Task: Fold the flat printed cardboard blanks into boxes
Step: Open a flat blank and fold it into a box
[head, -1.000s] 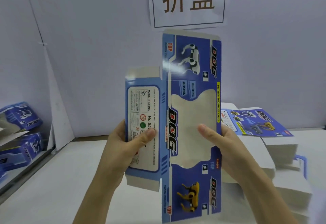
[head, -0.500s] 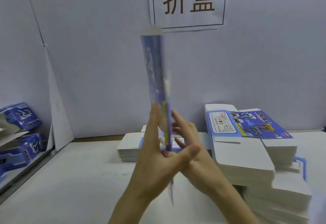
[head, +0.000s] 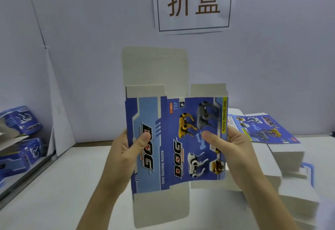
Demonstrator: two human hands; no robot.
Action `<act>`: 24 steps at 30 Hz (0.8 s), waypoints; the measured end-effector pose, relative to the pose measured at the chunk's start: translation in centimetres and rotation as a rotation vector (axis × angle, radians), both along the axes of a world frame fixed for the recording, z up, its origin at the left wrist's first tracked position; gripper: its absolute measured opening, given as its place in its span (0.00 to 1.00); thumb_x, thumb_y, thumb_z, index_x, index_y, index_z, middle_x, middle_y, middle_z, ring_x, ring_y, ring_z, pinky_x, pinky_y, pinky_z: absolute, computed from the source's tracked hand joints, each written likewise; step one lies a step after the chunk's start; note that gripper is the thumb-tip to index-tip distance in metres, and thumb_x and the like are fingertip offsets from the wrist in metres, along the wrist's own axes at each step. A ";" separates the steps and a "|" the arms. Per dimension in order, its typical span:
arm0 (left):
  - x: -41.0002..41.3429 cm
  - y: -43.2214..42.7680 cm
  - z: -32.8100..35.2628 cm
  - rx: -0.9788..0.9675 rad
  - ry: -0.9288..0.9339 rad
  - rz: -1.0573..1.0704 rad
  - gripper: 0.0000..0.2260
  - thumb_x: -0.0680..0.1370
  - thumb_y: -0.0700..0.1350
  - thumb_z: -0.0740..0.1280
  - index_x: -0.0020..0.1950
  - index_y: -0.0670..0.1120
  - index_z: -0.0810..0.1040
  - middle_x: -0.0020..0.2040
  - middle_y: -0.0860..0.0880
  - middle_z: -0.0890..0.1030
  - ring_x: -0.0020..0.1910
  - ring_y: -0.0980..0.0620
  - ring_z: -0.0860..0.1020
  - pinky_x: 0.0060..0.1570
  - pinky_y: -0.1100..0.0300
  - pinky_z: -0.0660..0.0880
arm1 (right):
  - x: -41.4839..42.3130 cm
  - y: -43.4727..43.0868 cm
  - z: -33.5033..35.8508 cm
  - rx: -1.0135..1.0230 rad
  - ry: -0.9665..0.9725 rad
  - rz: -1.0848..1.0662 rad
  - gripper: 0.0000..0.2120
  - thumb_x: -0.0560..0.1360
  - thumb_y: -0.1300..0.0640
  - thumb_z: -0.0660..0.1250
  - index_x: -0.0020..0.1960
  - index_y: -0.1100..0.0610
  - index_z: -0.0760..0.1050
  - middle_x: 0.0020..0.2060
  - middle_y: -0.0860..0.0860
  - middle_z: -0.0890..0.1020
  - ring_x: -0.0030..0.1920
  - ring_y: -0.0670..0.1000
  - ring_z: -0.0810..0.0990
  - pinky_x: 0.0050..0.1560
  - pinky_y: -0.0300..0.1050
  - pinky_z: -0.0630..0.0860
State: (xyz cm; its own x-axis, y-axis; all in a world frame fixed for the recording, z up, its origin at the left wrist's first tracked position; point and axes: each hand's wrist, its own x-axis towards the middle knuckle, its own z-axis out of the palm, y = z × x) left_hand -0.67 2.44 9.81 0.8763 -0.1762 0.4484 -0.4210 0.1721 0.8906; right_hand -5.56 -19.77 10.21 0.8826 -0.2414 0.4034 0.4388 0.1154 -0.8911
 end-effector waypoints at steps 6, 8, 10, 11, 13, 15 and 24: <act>0.5 0.1 -0.4 -0.068 0.099 -0.041 0.16 0.70 0.53 0.65 0.57 0.53 0.74 0.47 0.48 0.85 0.44 0.45 0.85 0.34 0.52 0.82 | 0.3 0.0 -0.1 -0.039 0.053 0.078 0.18 0.60 0.46 0.74 0.47 0.52 0.79 0.43 0.54 0.86 0.44 0.55 0.86 0.35 0.45 0.82; 0.5 -0.5 -0.5 -0.027 0.063 0.027 0.14 0.72 0.53 0.64 0.57 0.53 0.74 0.48 0.49 0.85 0.44 0.47 0.85 0.33 0.55 0.82 | 0.6 0.1 -0.5 -0.013 0.017 0.007 0.11 0.63 0.48 0.73 0.44 0.50 0.80 0.41 0.53 0.87 0.43 0.53 0.86 0.33 0.43 0.82; 0.2 -1.2 -0.4 0.007 -0.001 0.137 0.12 0.73 0.53 0.64 0.55 0.56 0.72 0.48 0.52 0.84 0.44 0.52 0.85 0.30 0.60 0.80 | 0.8 0.6 -0.7 0.002 -0.008 -0.061 0.09 0.65 0.50 0.71 0.44 0.50 0.80 0.39 0.51 0.87 0.41 0.51 0.86 0.30 0.40 0.80; 0.1 -1.4 -0.4 0.021 -0.044 0.176 0.12 0.73 0.54 0.64 0.55 0.58 0.71 0.49 0.56 0.83 0.45 0.56 0.84 0.30 0.64 0.79 | 0.9 0.8 -0.9 0.004 -0.017 -0.075 0.09 0.66 0.50 0.71 0.45 0.51 0.79 0.39 0.51 0.87 0.41 0.51 0.86 0.30 0.39 0.79; -0.2 -1.8 -0.1 0.070 -0.100 0.172 0.21 0.70 0.56 0.67 0.59 0.66 0.65 0.50 0.68 0.80 0.48 0.65 0.81 0.32 0.71 0.76 | 0.7 1.5 -0.9 -0.020 -0.040 -0.057 0.08 0.67 0.50 0.72 0.46 0.48 0.80 0.41 0.51 0.87 0.42 0.52 0.86 0.32 0.41 0.80; -0.5 -1.9 -0.1 0.112 -0.098 0.091 0.35 0.63 0.58 0.72 0.65 0.70 0.58 0.49 0.74 0.77 0.49 0.69 0.79 0.35 0.73 0.76 | 0.5 2.1 -0.6 -0.087 -0.075 -0.014 0.10 0.68 0.51 0.74 0.48 0.46 0.79 0.44 0.50 0.86 0.44 0.52 0.86 0.34 0.40 0.80; -0.1 -0.9 -1.0 0.384 -0.228 0.095 0.28 0.65 0.50 0.80 0.63 0.44 0.79 0.49 0.67 0.82 0.49 0.68 0.79 0.41 0.78 0.71 | 0.3 1.1 0.7 0.255 -0.142 0.153 0.20 0.72 0.38 0.58 0.53 0.46 0.83 0.51 0.47 0.84 0.55 0.47 0.81 0.57 0.45 0.73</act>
